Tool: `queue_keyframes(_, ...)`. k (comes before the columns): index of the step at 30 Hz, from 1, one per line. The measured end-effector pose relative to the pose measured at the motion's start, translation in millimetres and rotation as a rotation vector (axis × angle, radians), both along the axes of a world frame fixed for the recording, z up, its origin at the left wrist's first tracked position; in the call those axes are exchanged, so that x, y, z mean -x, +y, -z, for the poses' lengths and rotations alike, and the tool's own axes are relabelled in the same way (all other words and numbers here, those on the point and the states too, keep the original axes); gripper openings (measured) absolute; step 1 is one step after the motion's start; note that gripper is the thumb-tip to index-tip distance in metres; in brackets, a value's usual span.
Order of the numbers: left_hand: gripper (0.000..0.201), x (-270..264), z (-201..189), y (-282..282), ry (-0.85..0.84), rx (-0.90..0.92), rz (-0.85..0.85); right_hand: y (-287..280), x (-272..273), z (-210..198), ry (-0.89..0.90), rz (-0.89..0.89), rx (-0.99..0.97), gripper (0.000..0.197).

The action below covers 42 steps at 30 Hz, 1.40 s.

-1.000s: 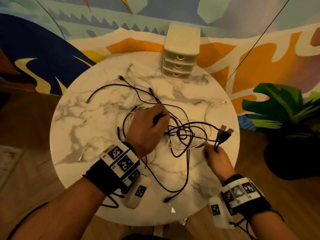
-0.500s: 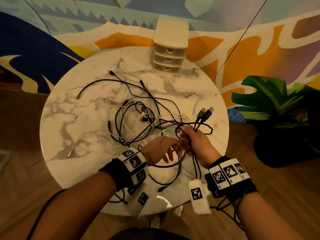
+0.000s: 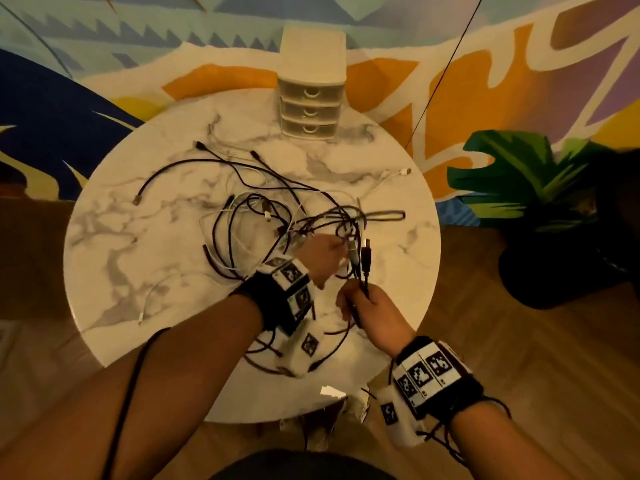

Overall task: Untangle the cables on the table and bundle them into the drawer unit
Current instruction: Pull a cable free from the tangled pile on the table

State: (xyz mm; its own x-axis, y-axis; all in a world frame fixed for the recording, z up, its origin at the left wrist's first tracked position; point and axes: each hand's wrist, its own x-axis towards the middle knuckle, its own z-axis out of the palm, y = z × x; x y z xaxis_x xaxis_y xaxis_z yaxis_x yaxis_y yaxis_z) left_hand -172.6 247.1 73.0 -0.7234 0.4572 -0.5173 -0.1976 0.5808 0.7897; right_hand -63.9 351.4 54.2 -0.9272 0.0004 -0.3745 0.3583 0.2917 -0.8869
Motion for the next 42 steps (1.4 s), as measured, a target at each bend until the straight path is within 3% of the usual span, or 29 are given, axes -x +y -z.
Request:
queue_keyframes(2, 0.025, -13, 5, -5, 0.268, 0.337, 0.336, 3, 11, 7, -0.065, 0.204, 0.11, 0.049)
queue_keyframes(6, 0.032, -26, -13, -10, 0.634, 0.586, 0.54, 2, 50, 22, -0.135, 0.356, 0.153, 0.051)
queue_keyframes(8, 0.028, -29, -23, -14, 0.727, 0.669, 0.554, 3, 67, 27, -0.152, 0.419, 0.191, 0.045)
queue_keyframes(11, 0.023, -36, -38, -23, 0.712, 0.71, 0.566, 6, 83, 30, -0.176, 0.356, 0.092, 0.033)
queue_keyframes(14, 0.025, -34, -66, -36, 0.789, 0.656, 0.392, 8, 88, 35, -0.29, 0.335, 0.172, 0.034)
queue_keyframes(17, 0.026, -30, -81, -50, 0.873, 0.532, 0.211, 13, 92, 39, -0.38, 0.463, 0.361, 0.037)
queue_keyframes(18, 0.025, -33, -80, -53, 0.845, 0.514, 0.229, 14, 92, 40, -0.38, 0.471, 0.396, 0.04)
queue_keyframes(22, 0.029, -67, -46, -57, 0.533, 0.549, 0.558, 11, 86, 40, -0.424, 0.329, 0.579, 0.047)
queue_keyframes(25, 0.031, -84, -22, -52, 0.465, 0.482, 0.629, 11, 76, 37, -0.448, 0.241, 0.621, 0.041)
queue_keyframes(29, 0.038, -82, -8, -36, 0.417, 0.319, 0.522, 16, 62, 34, -0.287, 0.332, 0.266, 0.043)
queue_keyframes(31, 0.054, -75, -4, -24, 0.415, 0.259, 0.476, 27, 51, 34, -0.285, 0.319, 0.122, 0.038)
queue_keyframes(33, 0.069, -64, -2, -13, 0.429, 0.222, 0.407, 37, 35, 33, -0.353, 0.34, 0.156, 0.027)
queue_keyframes(35, 0.072, -48, -4, -2, 0.431, 0.16, 0.371, 42, 19, 34, -0.427, 0.338, 0.129, 0.031)
queue_keyframes(37, 0.066, -38, -6, 7, 0.42, 0.137, 0.477, 43, 7, 33, -0.526, 0.296, 0.078, 0.042)
queue_keyframes(39, 0.055, -38, 2, 11, 0.415, 0.247, 0.584, 45, -1, 32, -0.596, 0.326, 0.17, 0.045)
queue_keyframes(41, 0.042, -47, 20, 8, 0.331, 0.354, 0.489, 48, -6, 29, -0.559, 0.38, 0.278, 0.043)
queue_keyframes(42, 0.034, -54, 29, 6, 0.203, 0.336, 0.422, 48, -8, 28, -0.518, 0.4, 0.319, 0.041)
